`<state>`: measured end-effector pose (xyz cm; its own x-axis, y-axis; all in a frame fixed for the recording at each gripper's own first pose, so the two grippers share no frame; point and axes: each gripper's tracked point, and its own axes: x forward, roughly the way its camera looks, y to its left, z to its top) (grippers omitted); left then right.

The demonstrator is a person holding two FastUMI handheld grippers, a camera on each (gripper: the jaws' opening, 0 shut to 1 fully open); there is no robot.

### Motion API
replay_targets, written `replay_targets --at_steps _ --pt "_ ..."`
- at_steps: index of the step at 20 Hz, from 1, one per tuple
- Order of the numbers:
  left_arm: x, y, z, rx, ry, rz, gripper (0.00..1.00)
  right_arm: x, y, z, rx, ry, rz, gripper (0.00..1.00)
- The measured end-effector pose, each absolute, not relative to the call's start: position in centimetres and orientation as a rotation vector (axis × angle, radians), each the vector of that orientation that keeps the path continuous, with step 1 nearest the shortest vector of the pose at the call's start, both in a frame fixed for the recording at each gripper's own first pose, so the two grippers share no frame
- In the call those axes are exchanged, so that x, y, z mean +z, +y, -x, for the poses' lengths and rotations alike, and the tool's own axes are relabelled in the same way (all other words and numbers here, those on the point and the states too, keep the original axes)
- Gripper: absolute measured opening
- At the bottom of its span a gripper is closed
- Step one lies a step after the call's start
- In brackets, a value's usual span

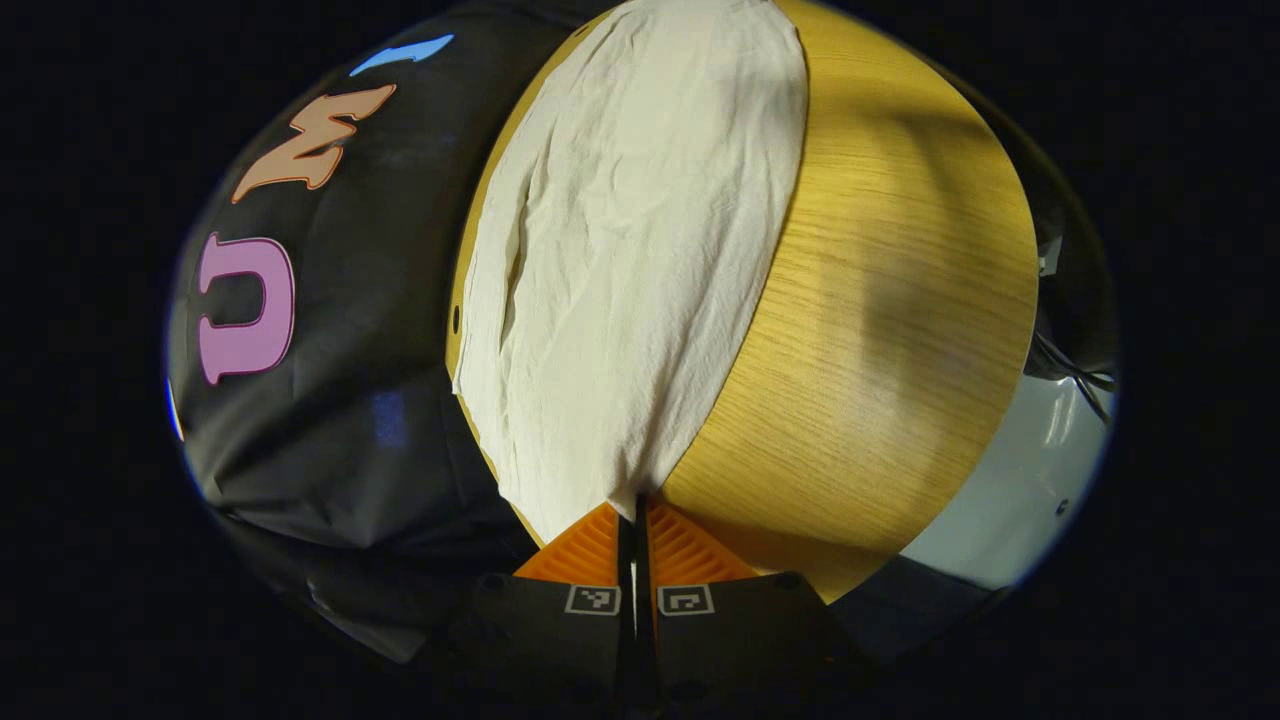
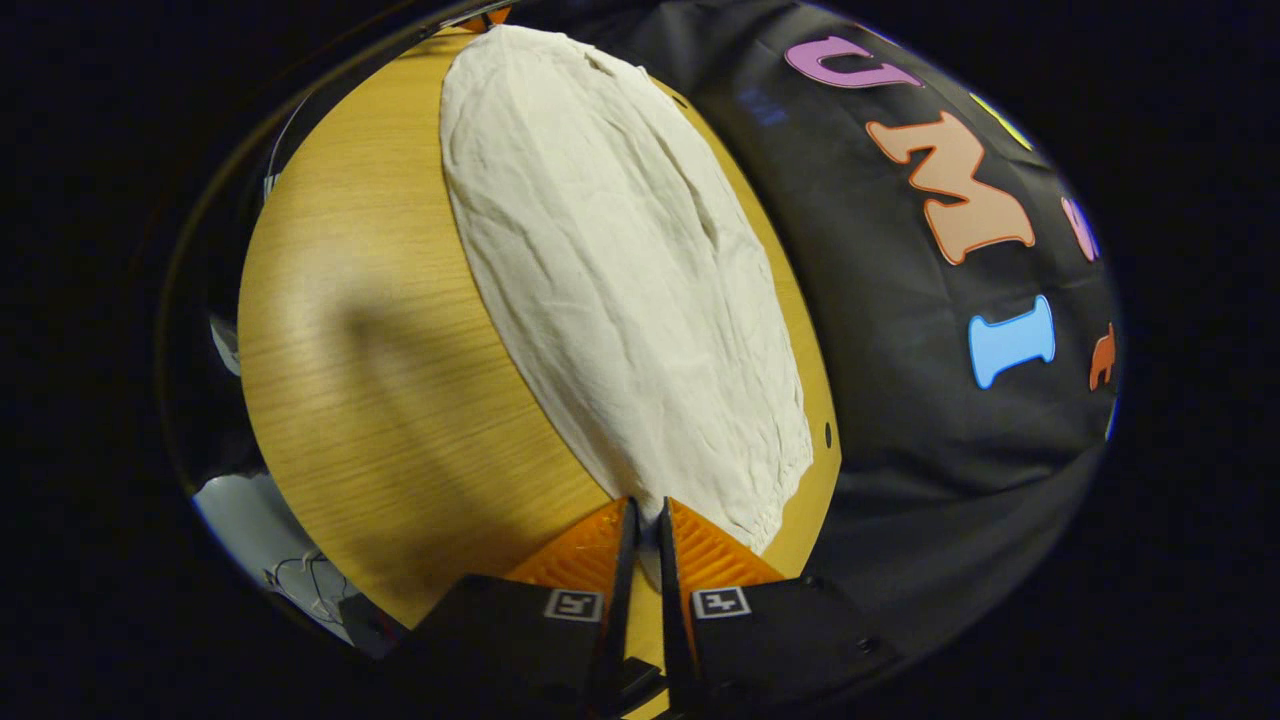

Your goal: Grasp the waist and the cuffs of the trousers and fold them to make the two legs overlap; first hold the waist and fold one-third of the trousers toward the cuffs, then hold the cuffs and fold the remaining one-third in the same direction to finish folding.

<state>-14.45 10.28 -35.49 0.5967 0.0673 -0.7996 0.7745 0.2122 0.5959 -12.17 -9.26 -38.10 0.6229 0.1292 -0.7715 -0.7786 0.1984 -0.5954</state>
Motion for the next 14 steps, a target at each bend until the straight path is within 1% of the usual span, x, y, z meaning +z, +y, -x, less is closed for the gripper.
replay_targets --at_steps 1,2,4,5,6,9,14 --pt "-35.5 10.2 14.5 -0.574 0.831 -1.277 0.00 -37.3 -8.8 12.2 0.699 0.640 1.227 0.15" --pt "-35.5 10.3 14.4 -0.570 0.842 -1.266 0.00 -37.8 -9.1 12.1 0.691 0.648 1.212 0.10" --pt "-35.4 10.3 14.0 -0.555 0.865 -1.230 0.00 -37.7 -9.4 12.4 0.680 0.697 1.131 0.10" --pt "-35.0 10.4 13.6 -0.533 0.870 -1.220 0.00 -37.1 -9.3 12.3 0.674 0.700 1.108 0.12" --pt "-34.3 10.2 13.3 -0.503 0.864 -1.207 0.00 -36.5 -9.3 12.0 0.672 0.688 1.106 0.10" --pt "-32.5 9.6 11.0 -0.424 0.832 -1.163 0.00 -34.3 -9.5 10.8 0.665 0.643 1.103 0.10" --pt "-28.5 9.8 6.8 -0.275 0.793 -1.142 0.00 -31.0 -9.4 7.6 0.594 0.561 1.025 0.10"
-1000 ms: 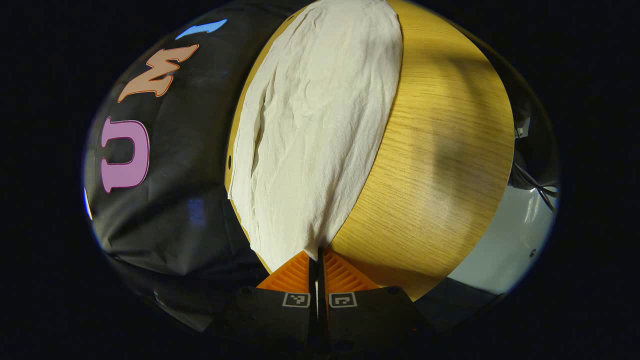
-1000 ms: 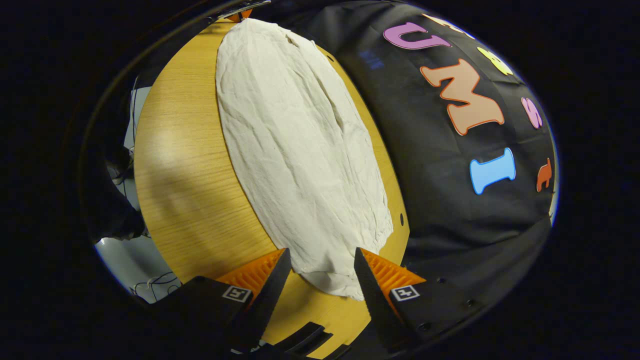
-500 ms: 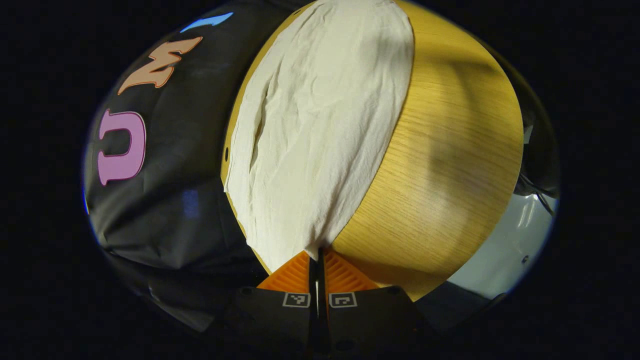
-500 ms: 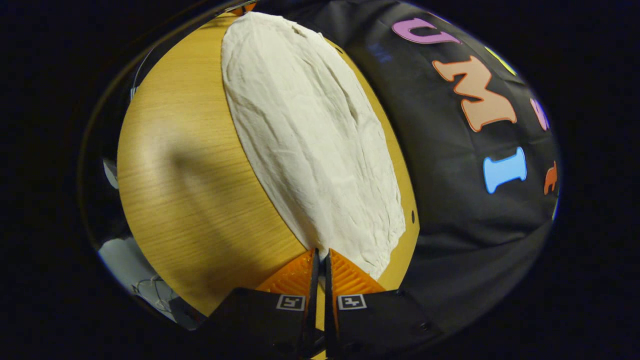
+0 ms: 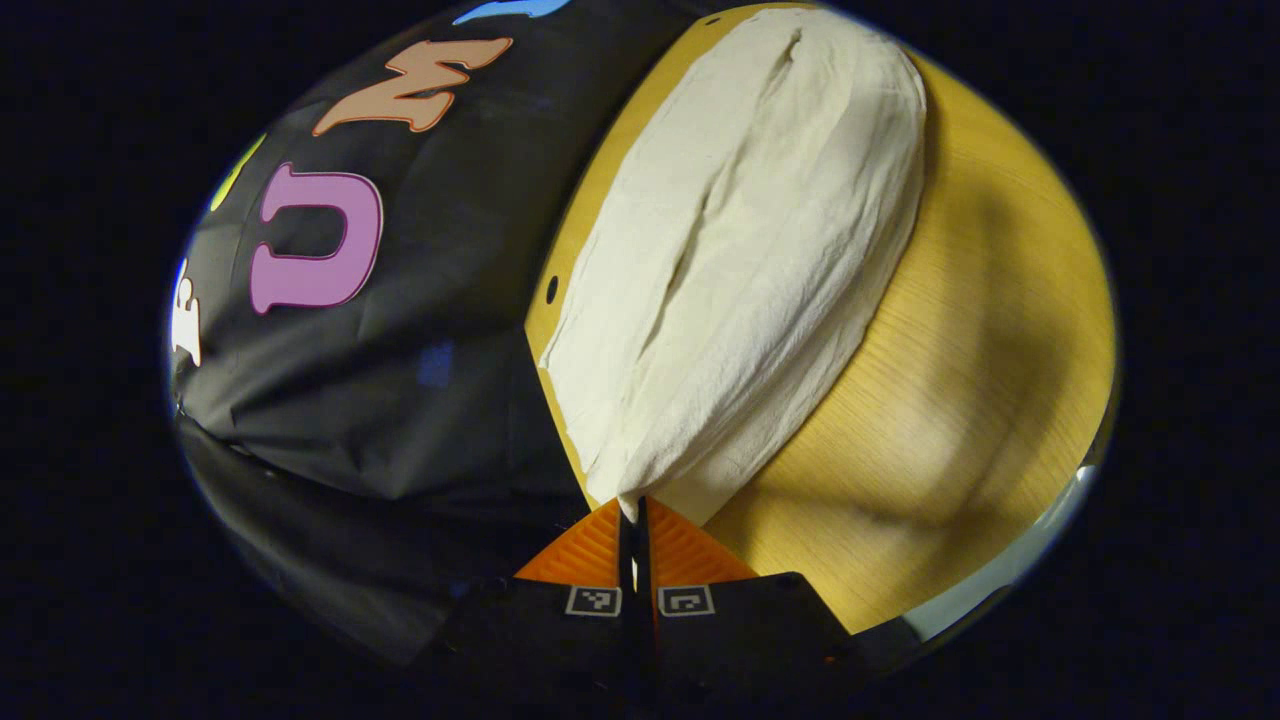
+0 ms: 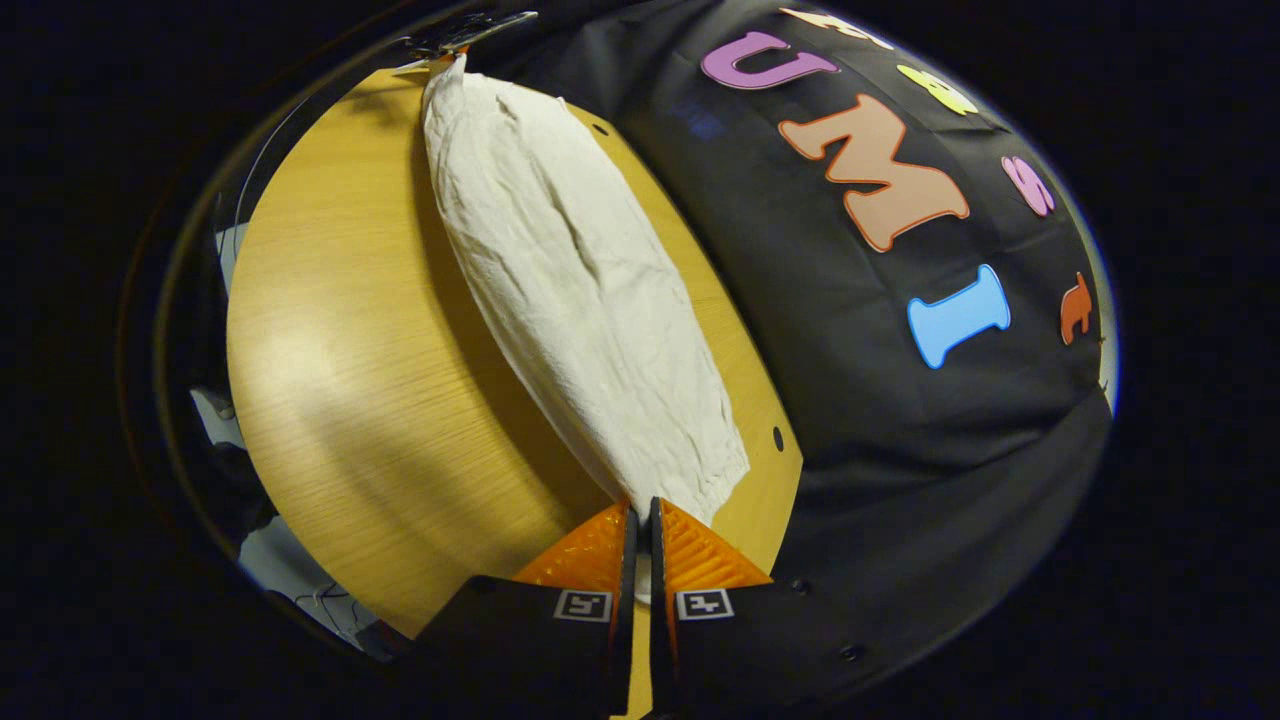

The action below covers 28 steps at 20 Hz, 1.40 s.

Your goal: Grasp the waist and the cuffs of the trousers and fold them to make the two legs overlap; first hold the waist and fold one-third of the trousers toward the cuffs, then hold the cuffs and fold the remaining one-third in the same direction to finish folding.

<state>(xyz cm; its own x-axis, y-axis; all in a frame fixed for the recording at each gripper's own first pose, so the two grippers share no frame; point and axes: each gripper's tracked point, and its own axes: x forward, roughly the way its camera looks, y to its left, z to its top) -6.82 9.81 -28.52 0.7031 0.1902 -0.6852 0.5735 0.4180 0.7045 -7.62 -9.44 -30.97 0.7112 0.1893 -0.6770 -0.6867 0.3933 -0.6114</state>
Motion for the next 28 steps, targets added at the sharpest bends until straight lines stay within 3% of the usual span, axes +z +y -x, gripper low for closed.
replay_targets --at_steps 9,11,14,19,28 --pt "-20.8 9.7 0.2 -0.075 0.680 -1.053 0.00 -27.2 -8.4 1.0 0.493 0.497 0.883 0.10" --pt "-20.7 9.7 -1.3 -0.068 0.658 -1.019 0.00 -26.3 -7.9 -0.7 0.436 0.500 0.843 0.12" --pt "-21.4 9.2 -4.3 -0.079 0.629 -0.963 0.00 -25.8 -7.1 -3.2 0.347 0.540 0.797 0.07" --pt "-21.3 8.8 -11.1 -0.111 0.563 -0.842 0.00 -25.4 -5.6 -7.4 0.219 0.565 0.801 0.12" --pt "-24.9 5.8 -18.4 -0.107 0.574 -0.813 0.00 -29.2 -3.2 -15.4 0.205 0.549 0.749 0.10"
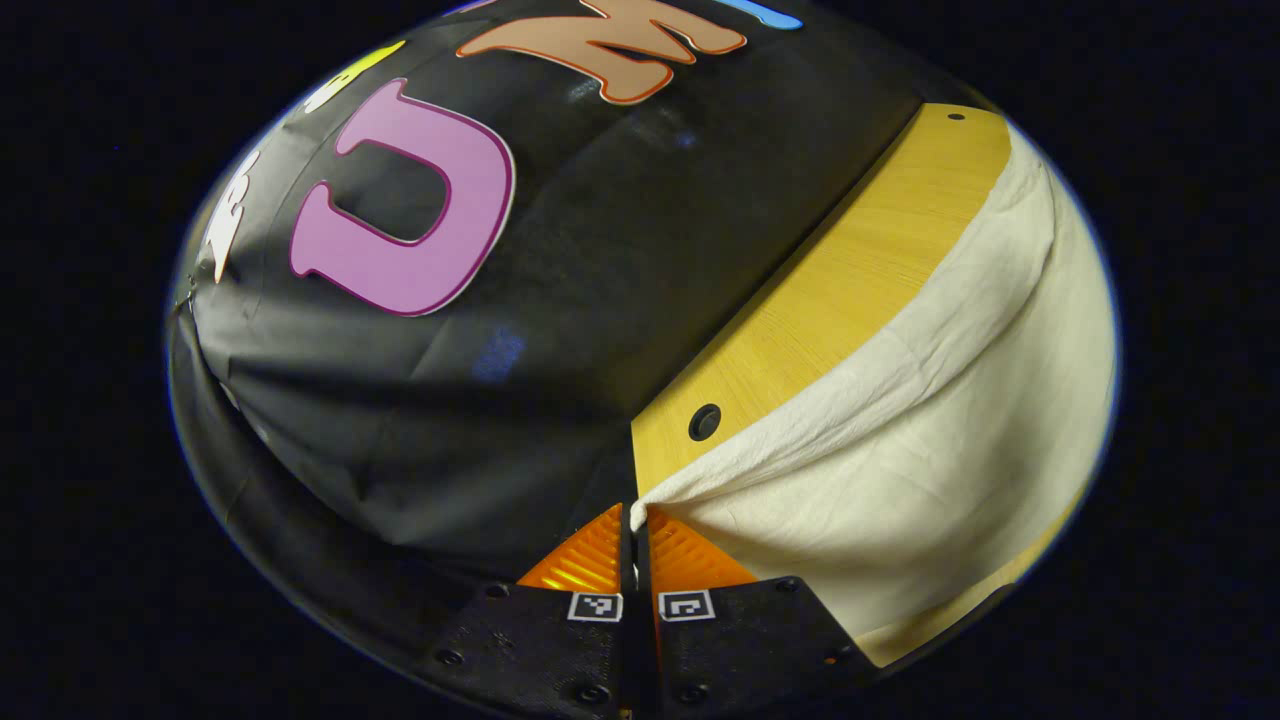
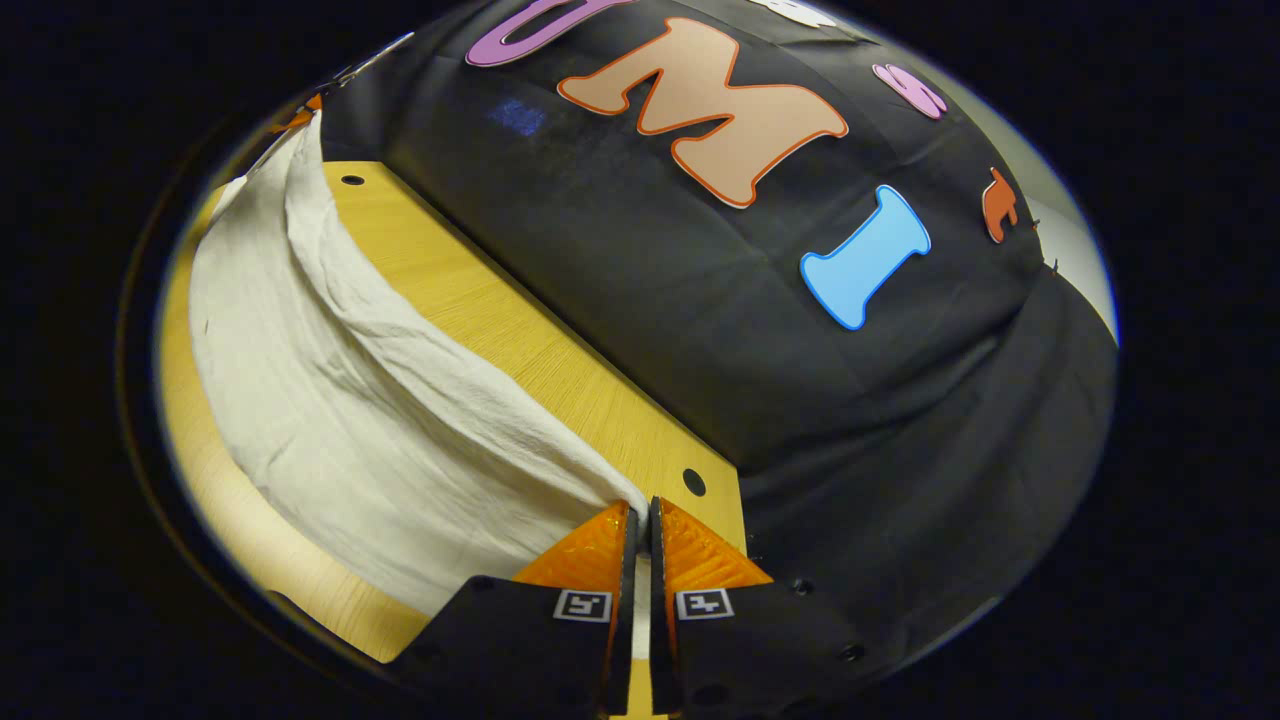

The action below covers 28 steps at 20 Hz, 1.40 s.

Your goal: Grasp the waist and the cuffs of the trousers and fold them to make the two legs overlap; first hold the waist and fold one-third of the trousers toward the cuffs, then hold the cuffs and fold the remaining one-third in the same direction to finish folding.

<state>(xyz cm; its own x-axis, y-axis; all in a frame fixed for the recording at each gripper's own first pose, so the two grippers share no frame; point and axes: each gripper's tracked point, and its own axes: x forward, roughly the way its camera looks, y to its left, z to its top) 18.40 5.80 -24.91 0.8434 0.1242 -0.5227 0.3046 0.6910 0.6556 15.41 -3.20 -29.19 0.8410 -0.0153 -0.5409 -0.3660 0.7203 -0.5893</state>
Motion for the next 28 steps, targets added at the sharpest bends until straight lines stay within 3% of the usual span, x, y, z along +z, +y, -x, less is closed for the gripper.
replay_targets --at_steps 11,13,14,16,18,28 --pt "-29.3 5.0 -22.4 -0.023 0.592 -0.757 0.00 -36.3 -2.9 -20.2 0.150 0.640 0.628 0.10" --pt "-29.6 3.7 -22.1 -0.055 0.597 -0.698 0.00 -35.8 -2.3 -20.1 0.148 0.628 0.586 0.24" --pt "-29.3 3.2 -21.6 -0.065 0.597 -0.662 0.34 -35.0 -2.0 -20.2 0.151 0.604 0.565 0.53" --pt "-28.2 2.1 -20.7 -0.066 0.577 -0.579 1.00 -33.0 -1.7 -19.9 0.156 0.578 0.490 1.00" --pt "-26.5 1.1 -19.9 -0.070 0.541 -0.483 0.95 -31.8 -2.3 -19.0 0.124 0.571 0.418 0.98" --pt "-17.1 -4.2 -16.9 -0.216 0.367 -0.082 0.95 -32.0 -8.0 -13.5 -0.059 0.682 0.064 1.00"
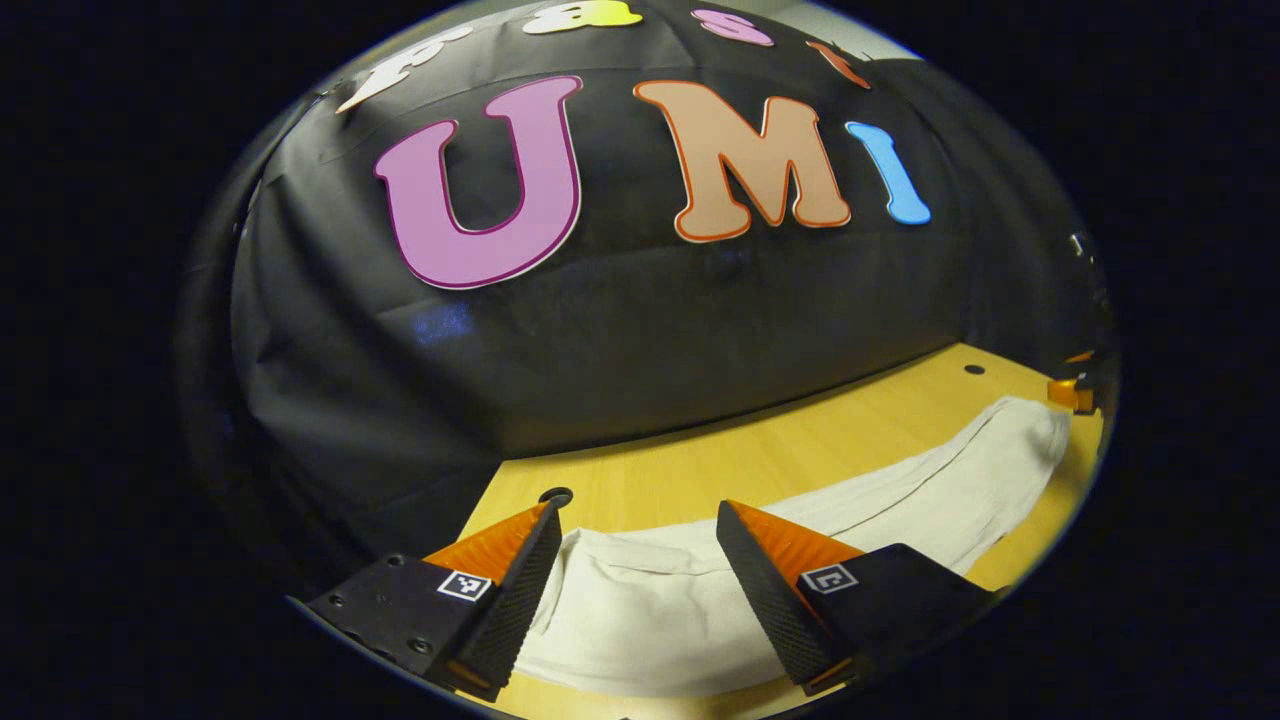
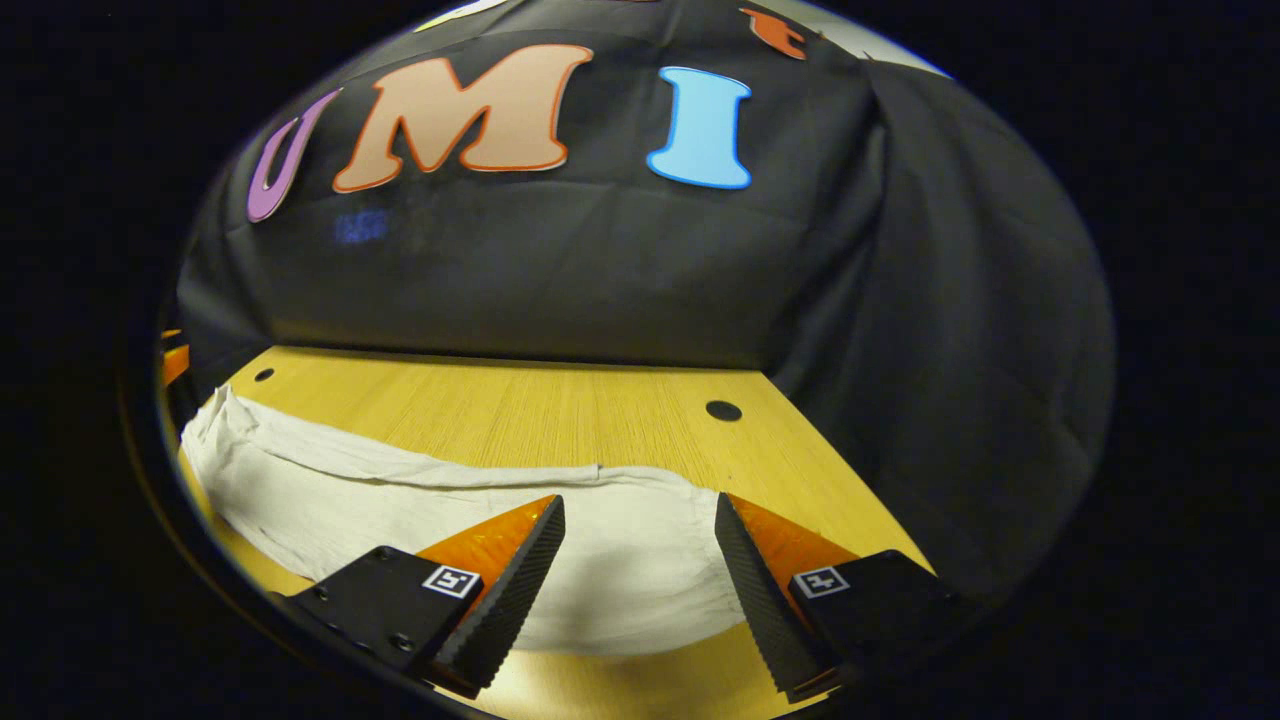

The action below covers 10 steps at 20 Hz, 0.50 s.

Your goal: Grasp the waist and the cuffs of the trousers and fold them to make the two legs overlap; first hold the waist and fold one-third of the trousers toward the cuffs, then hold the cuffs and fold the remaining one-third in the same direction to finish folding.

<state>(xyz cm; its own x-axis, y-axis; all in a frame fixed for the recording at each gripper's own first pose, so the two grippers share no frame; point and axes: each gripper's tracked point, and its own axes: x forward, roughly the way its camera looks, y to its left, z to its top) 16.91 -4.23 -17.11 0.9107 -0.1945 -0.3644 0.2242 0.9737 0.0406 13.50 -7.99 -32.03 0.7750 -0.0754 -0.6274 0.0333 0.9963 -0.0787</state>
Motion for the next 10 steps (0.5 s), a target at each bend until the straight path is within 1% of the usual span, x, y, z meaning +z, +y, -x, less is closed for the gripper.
replay_targets --at_steps 1,2,3,4,7,8,9,10 --pt "-16.3 -4.5 -16.9 -0.219 0.360 -0.035 0.96 -32.6 -8.7 -13.0 -0.087 0.697 0.026 1.00" --pt "-15.4 -4.7 -16.6 -0.220 0.353 0.012 0.96 -33.2 -9.1 -12.9 -0.119 0.712 -0.006 0.98" --pt "-14.8 -4.6 -16.4 -0.212 0.349 0.052 0.95 -33.7 -9.7 -12.8 -0.148 0.729 -0.031 0.99" --pt "-14.7 -4.7 -16.0 -0.205 0.346 0.079 0.96 -34.0 -10.6 -12.1 -0.179 0.747 -0.052 0.98" --pt "-15.3 -3.6 -15.6 -0.175 0.373 0.069 0.96 -35.2 -12.7 -10.6 -0.246 0.790 -0.110 0.99" --pt "-15.6 -2.9 -15.4 -0.165 0.385 0.066 0.96 -35.9 -13.0 -10.2 -0.262 0.808 -0.133 0.97" --pt "-15.7 -2.5 -15.1 -0.155 0.392 0.071 1.00 -36.5 -13.3 -10.0 -0.279 0.822 -0.154 0.96" --pt "-15.8 -2.1 -15.0 -0.145 0.395 0.082 0.97 -37.3 -13.5 -9.6 -0.295 0.840 -0.175 0.94"
